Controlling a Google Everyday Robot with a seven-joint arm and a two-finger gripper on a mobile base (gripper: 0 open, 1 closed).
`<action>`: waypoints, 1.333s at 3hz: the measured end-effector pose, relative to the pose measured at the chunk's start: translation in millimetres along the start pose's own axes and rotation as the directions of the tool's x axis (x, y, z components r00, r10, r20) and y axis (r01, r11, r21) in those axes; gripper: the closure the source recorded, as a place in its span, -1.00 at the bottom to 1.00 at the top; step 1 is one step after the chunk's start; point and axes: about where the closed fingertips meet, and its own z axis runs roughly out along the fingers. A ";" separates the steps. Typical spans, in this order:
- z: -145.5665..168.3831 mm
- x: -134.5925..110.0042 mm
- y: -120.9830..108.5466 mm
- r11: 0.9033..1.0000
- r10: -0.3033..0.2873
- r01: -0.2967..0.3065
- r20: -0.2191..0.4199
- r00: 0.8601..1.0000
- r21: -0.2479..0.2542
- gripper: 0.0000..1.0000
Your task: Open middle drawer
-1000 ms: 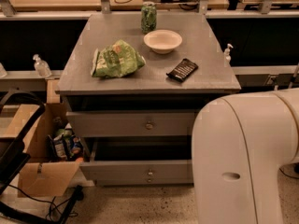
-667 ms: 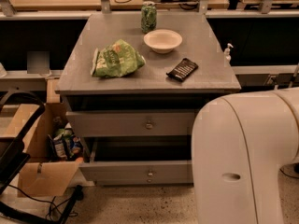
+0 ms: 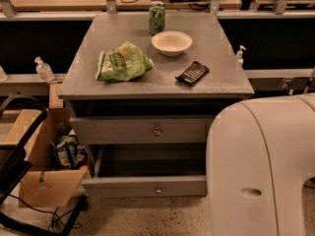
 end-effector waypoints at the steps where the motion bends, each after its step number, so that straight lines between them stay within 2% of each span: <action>1: -9.6 3.1 35.4 0.998 -0.003 0.004 0.021 1.000 -0.056 1.00; 2: -9.5 3.1 34.9 0.998 -0.003 0.004 0.021 1.000 -0.056 1.00; 3: -18.2 5.9 73.9 0.992 -0.016 0.025 0.073 0.997 -0.121 1.00; 4: -19.4 5.9 77.9 0.991 -0.019 0.030 0.082 0.996 -0.130 1.00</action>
Offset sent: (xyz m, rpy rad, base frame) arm -0.2966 -0.0186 0.0147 0.2768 0.4299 0.1717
